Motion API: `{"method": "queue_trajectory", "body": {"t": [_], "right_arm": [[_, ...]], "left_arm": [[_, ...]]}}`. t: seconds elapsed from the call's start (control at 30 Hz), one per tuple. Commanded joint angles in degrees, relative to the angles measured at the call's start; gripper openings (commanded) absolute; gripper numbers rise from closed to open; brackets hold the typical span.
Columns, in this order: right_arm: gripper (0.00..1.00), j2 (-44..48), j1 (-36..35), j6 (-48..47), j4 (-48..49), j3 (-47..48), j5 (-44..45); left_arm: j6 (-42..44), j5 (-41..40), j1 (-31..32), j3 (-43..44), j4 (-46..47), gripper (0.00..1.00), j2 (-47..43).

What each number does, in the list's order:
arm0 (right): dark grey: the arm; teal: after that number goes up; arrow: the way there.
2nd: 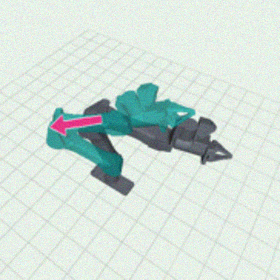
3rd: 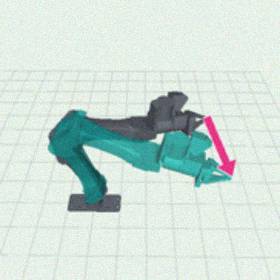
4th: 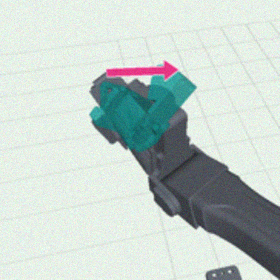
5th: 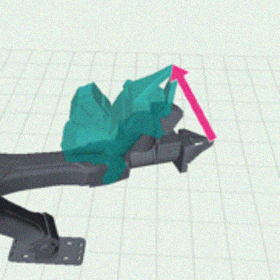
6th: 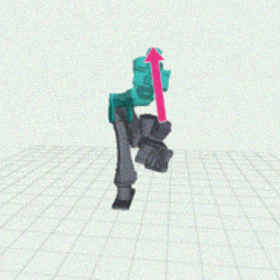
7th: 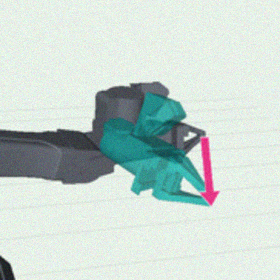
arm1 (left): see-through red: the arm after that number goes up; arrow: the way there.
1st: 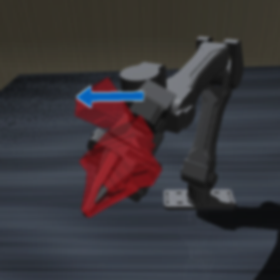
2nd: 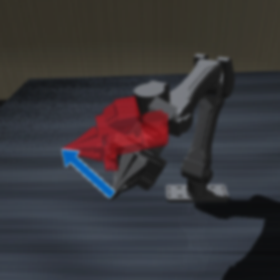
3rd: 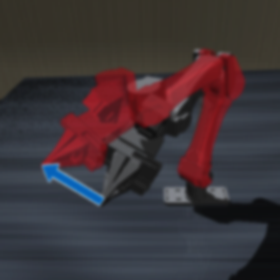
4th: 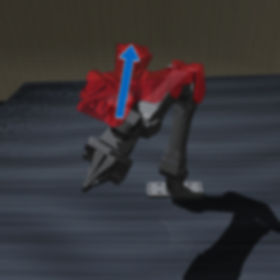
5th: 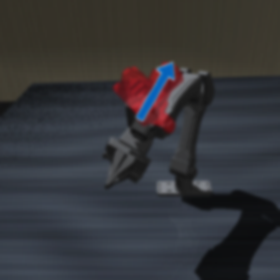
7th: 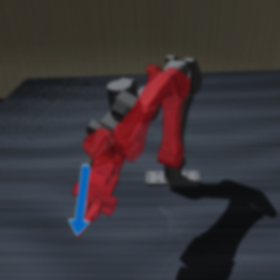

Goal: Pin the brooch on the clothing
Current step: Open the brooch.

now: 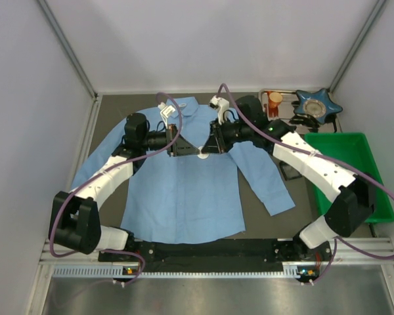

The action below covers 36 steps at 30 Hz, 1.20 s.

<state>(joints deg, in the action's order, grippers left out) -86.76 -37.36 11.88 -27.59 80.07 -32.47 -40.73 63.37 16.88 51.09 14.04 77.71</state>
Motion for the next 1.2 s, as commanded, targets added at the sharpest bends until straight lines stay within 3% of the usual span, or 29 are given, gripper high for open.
{"method": "queue_trajectory", "body": {"t": [0.0,0.1,0.2,0.23,0.33,0.4,0.47,0.53,0.63,0.77,1.17], "right_arm": [[0.11,0.19,-0.16,-4.76,-2.81,2.63,3.90],[0.12,0.19,-0.16,-5.11,-2.82,3.16,2.95],[0.35,0.28,0.01,-4.94,-2.73,4.30,-0.21],[0.51,0.54,0.27,-4.76,-2.64,5.00,-0.92],[0.67,1.07,2.72,-3.45,-2.64,6.85,-5.40],[0.71,1.24,4.40,-3.35,-2.64,7.99,-8.82],[0.70,1.86,6.16,-5.88,-2.73,8.08,-10.85],[0.60,2.73,6.86,-9.49,-3.16,7.12,-13.58],[0.54,3.44,6.78,-18.45,-5.09,5.71,-17.09],[0.50,2.13,5.56,-25.31,-9.22,5.53,-18.86],[0.45,-1.74,-0.69,-24.62,-9.41,4.92,-18.17]], "left_arm": [[-0.31,1.58,-0.63,0.15,3.27,0.00,-1.78],[-0.40,1.66,-0.62,0.15,3.45,0.00,-1.69],[-0.49,1.84,-0.62,0.15,3.54,0.00,-1.51],[-0.06,2.01,-0.71,0.24,3.45,0.00,-1.51],[4.23,2.28,-0.89,0.76,-0.32,0.00,-2.04],[6.44,2.72,-0.80,1.03,-4.02,0.00,-2.30],[8.03,4.29,-0.80,1.29,-4.99,0.00,-2.39],[10.48,4.91,-0.80,2.17,-7.18,0.00,-2.65],[14.69,6.32,-0.71,4.19,-11.74,0.00,-2.30],[20.86,6.85,-0.71,6.83,-19.93,0.00,-1.95],[19.63,10.36,-0.36,7.00,-17.47,0.00,-1.69]]}}
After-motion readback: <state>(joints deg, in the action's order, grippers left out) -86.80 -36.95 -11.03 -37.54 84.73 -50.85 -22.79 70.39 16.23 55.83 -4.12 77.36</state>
